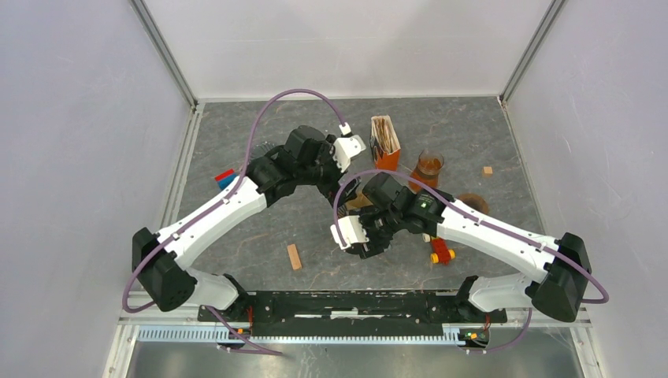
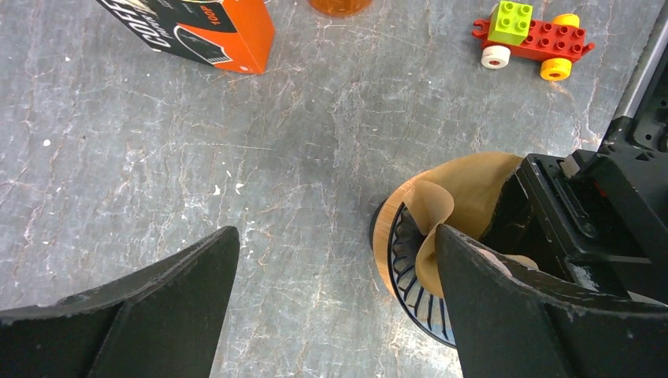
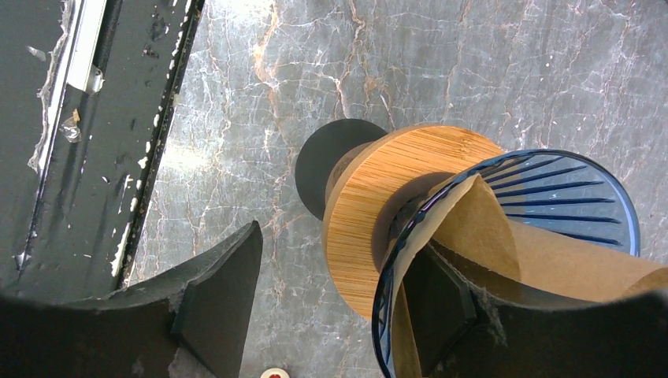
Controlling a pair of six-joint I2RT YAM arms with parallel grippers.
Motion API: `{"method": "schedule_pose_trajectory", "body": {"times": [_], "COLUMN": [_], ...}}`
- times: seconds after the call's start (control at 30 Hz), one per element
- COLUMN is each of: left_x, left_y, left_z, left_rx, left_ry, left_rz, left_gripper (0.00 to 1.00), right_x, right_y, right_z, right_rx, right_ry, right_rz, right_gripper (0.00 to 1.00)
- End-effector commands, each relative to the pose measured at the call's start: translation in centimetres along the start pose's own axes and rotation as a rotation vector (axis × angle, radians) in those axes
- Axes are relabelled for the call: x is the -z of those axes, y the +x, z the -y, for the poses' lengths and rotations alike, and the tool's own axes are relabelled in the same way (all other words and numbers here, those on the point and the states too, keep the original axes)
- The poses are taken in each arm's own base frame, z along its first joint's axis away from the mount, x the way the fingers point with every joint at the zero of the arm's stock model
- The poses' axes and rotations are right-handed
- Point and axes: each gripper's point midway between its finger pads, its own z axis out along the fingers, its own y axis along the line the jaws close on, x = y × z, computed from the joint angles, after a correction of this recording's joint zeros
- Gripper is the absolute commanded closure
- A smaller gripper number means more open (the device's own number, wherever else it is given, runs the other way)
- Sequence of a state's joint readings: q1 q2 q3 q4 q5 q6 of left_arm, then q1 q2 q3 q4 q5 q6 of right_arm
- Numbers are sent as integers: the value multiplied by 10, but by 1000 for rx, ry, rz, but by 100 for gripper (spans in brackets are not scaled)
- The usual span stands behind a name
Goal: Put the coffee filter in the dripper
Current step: Place the coffee filter in the coffee dripper.
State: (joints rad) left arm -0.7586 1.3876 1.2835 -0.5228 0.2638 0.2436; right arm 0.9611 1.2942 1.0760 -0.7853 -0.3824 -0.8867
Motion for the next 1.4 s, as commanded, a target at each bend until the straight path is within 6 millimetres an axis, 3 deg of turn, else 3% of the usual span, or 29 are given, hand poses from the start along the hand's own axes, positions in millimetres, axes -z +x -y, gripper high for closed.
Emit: {"method": "schedule_pose_trajectory", "body": {"times": [0.0, 0.2, 0.43, 0.93, 1.07, 1.37], "left_x": [24, 27, 15, 11, 12, 13], "left_y": [-30, -23, -10, 26, 22, -5], "left_z": [-10, -7, 4, 1, 1, 3], "left_rx": [-48, -67, -46, -121, -123, -94], "left_ry": [-51, -36, 29, 14, 17, 29], "left_rz": [76, 57, 27, -66, -56, 13], "left_gripper": [0, 0, 0, 0, 0, 0], "right_x": [3, 18, 28, 23, 32, 51], "right_y": [-2, -16, -24, -15, -25, -41], "right_z": [1, 13, 18, 11, 22, 40], "right_rx": [0, 24, 41, 28, 39, 68], "right_ry": [-3, 41, 67, 72, 109, 184], "right_rz": [-5, 11, 28, 23, 37, 64], "right_gripper": [30, 28, 26, 25, 24, 19]}}
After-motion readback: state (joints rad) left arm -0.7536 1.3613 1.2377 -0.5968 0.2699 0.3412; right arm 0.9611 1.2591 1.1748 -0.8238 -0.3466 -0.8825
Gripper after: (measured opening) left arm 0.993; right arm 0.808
